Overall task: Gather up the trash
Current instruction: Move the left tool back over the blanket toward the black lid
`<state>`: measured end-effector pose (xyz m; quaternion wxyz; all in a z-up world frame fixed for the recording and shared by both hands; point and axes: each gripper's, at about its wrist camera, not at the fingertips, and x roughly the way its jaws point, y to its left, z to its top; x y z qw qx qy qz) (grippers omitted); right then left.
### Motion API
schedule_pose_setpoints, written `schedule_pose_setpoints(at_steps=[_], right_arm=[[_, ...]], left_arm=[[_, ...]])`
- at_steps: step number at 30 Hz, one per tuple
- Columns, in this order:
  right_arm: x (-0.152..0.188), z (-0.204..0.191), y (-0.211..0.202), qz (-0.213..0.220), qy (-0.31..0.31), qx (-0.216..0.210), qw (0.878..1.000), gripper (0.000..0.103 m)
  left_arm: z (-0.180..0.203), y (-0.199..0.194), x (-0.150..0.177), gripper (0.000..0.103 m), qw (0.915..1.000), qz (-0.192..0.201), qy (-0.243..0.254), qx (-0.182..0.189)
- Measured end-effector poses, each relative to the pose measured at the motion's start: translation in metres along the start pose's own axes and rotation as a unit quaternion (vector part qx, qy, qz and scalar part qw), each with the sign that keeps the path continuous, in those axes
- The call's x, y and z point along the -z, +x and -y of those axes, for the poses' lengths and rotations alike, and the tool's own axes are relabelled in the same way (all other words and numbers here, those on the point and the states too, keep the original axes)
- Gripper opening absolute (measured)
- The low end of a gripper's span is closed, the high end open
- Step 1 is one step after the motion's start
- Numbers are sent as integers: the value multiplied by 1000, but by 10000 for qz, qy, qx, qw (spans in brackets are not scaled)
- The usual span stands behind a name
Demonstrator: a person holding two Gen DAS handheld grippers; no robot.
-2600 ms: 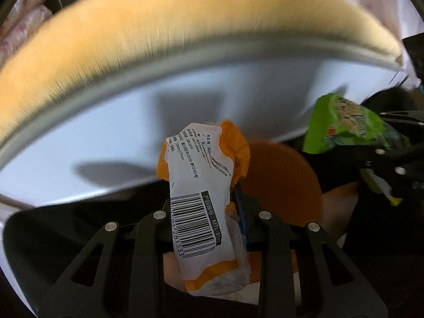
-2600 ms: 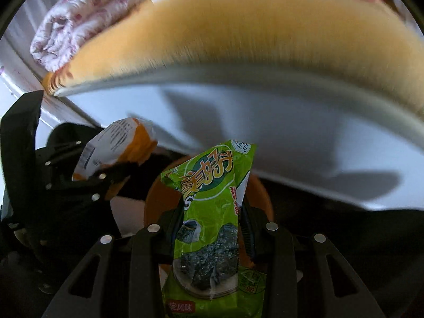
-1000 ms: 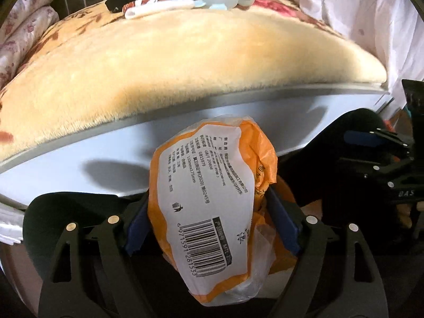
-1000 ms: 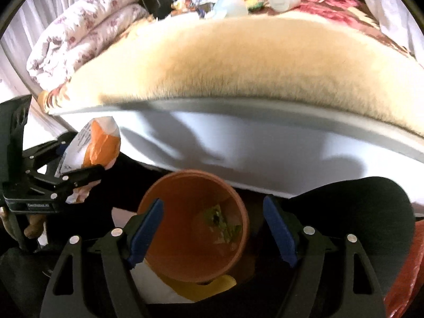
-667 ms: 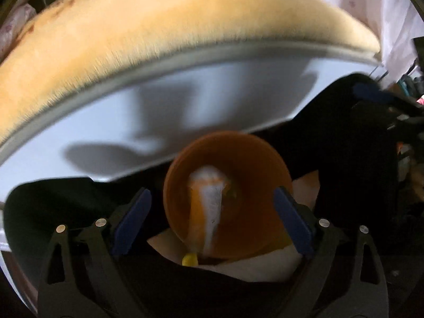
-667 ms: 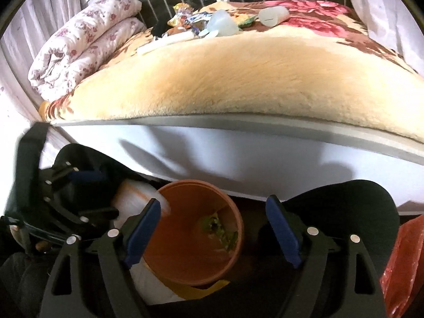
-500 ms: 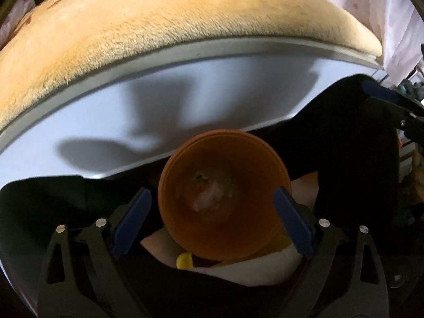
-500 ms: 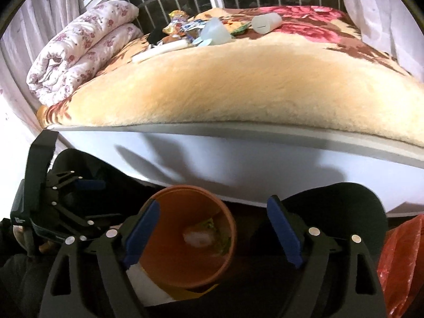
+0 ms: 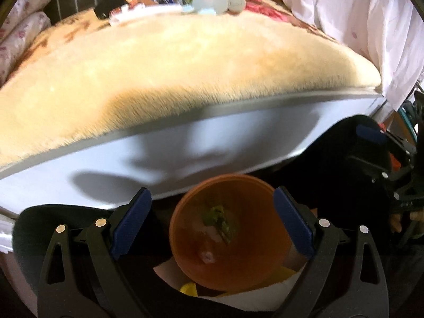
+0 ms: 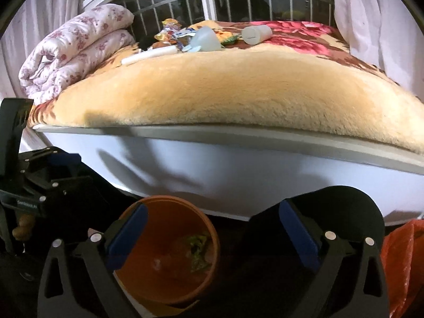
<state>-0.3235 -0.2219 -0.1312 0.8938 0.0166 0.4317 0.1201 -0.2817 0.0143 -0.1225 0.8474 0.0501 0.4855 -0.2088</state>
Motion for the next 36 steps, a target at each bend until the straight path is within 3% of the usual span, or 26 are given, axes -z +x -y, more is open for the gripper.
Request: schedule_pose_setpoints(at_steps=[12, 20, 24, 30, 36], right_arm=[[-22, 23, -19, 615, 261, 144, 9977, 98], [-35, 34, -3, 536, 501, -12, 9973, 98], [-37, 36, 9, 393, 582, -212, 9973, 98], [-41, 43, 20, 292, 857, -362, 9952, 98], [-42, 41, 23, 249, 787, -307, 9961, 98]], left_arm=[[-27, -33, -41, 91, 9969, 605, -175, -478], [-57, -24, -126, 91, 9939, 809, -294, -690], [-72, -9, -175, 91, 9940, 839, -385, -594], [-108, 34, -240, 91, 9897, 532, -1310, -214], [-153, 56, -245, 91, 9759, 267, -2162, -130]])
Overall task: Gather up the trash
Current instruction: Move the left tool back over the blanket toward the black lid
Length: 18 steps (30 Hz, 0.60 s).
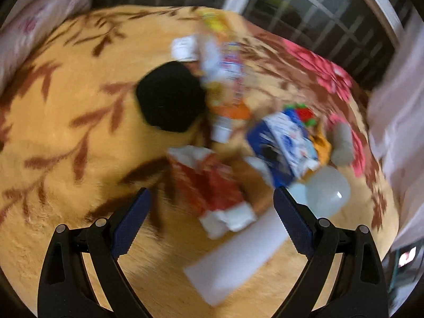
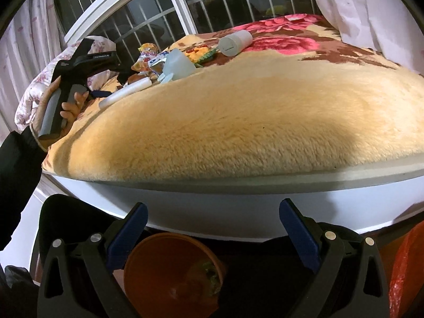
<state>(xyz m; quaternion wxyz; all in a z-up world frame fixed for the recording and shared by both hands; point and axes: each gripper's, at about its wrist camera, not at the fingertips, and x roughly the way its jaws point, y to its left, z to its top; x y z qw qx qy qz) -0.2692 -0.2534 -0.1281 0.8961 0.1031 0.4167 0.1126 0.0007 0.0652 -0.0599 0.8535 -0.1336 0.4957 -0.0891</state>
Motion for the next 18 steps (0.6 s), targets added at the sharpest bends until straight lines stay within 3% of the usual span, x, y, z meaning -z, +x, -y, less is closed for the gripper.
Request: schedule_pose_setpoints(at_steps=[7, 11, 14, 18], right_arm=[[-1, 0, 2, -15, -3, -49, 10000, 98], [-2, 0, 3, -19, -16, -54, 10000, 98], [-2, 0, 3, -15, -18, -48, 10000, 98], [-2, -2, 5, -40, -34, 17, 10000, 98]], left_arm=[[-29, 6, -6, 91, 9992, -80, -266, -277], [-34, -5, -23, 91, 9993, 133, -337, -56], [-29, -8, -44, 91, 9996, 241, -138, 22], [-20, 11, -64, 91, 9988, 113, 263, -394]])
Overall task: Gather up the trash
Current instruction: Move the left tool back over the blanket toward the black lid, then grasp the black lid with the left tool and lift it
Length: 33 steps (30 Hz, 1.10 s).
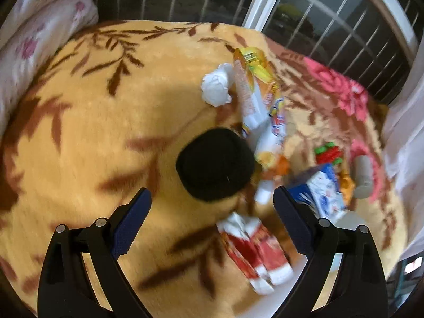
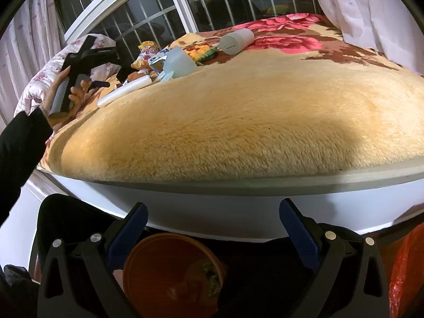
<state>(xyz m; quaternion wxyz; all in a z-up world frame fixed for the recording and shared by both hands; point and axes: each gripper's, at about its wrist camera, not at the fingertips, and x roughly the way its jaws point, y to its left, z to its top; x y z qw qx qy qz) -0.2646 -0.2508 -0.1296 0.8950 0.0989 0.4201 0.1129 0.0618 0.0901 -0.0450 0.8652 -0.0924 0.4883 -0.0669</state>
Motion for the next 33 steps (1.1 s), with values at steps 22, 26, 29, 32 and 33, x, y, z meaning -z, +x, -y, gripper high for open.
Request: schedule_pose_setpoints(at_steps=[22, 26, 29, 32, 33], right_arm=[[-3, -4, 3, -20, -32, 69, 10000, 98], [-2, -3, -8, 249, 74, 55, 9996, 98], [-4, -7, -20, 515, 69, 59, 9986, 98], [-14, -18, -24, 481, -108, 35, 9988, 98], [-19, -23, -26, 490, -194, 50, 9986, 98]], left_arm=[[13, -40, 38, 54, 9852, 760, 1367, -701], [20, -107, 101, 54, 9768, 1344, 1428, -859], [27, -136, 148, 54, 9746, 1598, 1313, -863], [38, -144, 184, 54, 9738, 1703, 1154, -971], [40, -145, 191, 54, 9740, 1711, 1078, -1019]])
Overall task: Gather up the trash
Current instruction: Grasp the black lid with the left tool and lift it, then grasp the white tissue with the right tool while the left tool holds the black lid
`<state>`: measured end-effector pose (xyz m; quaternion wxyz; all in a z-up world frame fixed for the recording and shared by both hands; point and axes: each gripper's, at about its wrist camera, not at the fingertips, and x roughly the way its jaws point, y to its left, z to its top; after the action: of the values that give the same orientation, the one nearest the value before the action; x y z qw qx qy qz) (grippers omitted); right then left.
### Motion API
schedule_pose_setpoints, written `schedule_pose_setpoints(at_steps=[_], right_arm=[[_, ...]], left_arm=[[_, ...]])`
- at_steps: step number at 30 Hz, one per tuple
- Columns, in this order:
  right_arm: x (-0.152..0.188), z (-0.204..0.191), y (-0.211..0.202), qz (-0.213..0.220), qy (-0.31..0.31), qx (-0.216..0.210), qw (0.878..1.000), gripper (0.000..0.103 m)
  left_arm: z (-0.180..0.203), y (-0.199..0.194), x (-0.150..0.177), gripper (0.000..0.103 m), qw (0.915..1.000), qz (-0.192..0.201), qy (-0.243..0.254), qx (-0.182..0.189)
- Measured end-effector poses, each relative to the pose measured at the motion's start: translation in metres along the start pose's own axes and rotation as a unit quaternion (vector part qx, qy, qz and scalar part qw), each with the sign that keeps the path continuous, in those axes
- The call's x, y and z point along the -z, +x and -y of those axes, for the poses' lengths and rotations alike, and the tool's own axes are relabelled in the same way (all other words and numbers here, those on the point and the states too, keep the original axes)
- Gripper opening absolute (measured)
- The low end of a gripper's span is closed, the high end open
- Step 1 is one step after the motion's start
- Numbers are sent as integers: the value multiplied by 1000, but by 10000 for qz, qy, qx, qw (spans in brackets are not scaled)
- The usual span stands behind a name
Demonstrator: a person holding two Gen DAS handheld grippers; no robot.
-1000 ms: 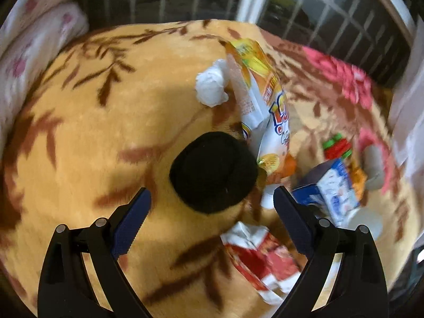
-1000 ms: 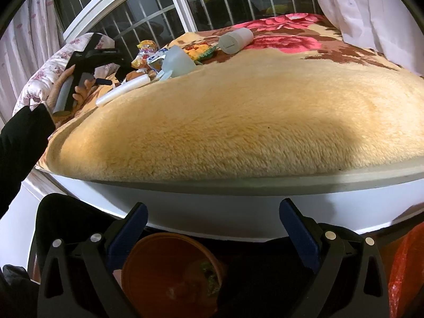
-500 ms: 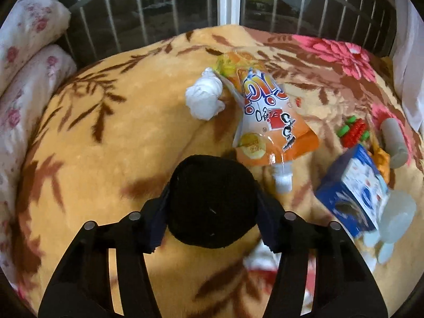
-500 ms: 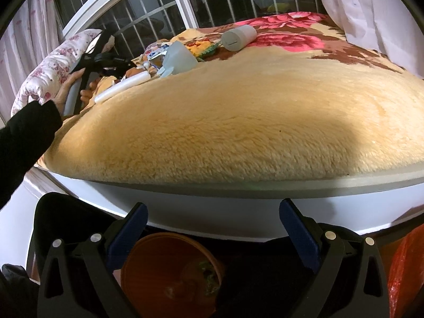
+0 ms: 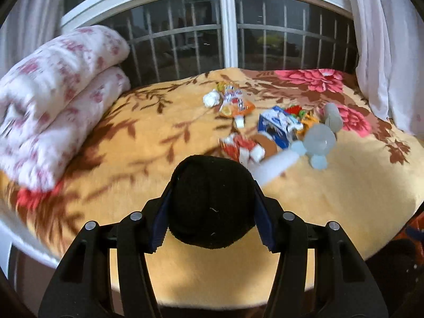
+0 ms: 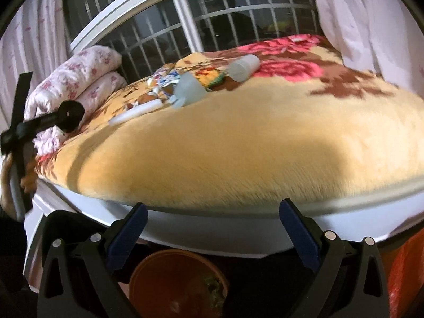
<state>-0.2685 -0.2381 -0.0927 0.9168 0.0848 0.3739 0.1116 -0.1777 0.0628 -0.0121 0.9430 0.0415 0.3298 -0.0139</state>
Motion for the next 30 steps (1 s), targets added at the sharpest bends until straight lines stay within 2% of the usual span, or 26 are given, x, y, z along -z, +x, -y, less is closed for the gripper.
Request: schedule_pose_setpoints(at_steps=[4, 10, 14, 20, 25, 28, 29, 30], right_arm=[[-23, -19, -2, -18, -353, -158, 9993, 98], [-67, -46, 19, -428, -515, -1129, 9913, 98], [-107, -62, 48, -836, -379, -1832, 9788, 98], [-168, -95, 117, -1435, -4, -2432, 9593, 98], [-207, -118, 174, -1743, 361, -2481, 9522, 94], [-219, -120, 209, -2019, 638, -2213, 9519, 75], [-221, -118, 220, -2125, 746, -2056, 9524, 71], [-222, -118, 227, -2176, 793, -1974, 9526, 71]], left_arm=[[9, -17, 17, 54, 9994, 233, -176, -172], [4, -24, 35, 54, 9994, 63, -339, -67], [-4, -26, 49, 54, 9985, -80, -545, -71], [-20, -24, 60, 54, 9976, -112, -680, -99], [-26, -20, 60, 54, 9973, -106, -724, 97], [-25, -21, 62, 54, 9974, -45, -694, 184], [-25, -22, 62, 54, 9974, -18, -686, 200], [-25, -22, 62, 54, 9974, 9, -685, 218]])
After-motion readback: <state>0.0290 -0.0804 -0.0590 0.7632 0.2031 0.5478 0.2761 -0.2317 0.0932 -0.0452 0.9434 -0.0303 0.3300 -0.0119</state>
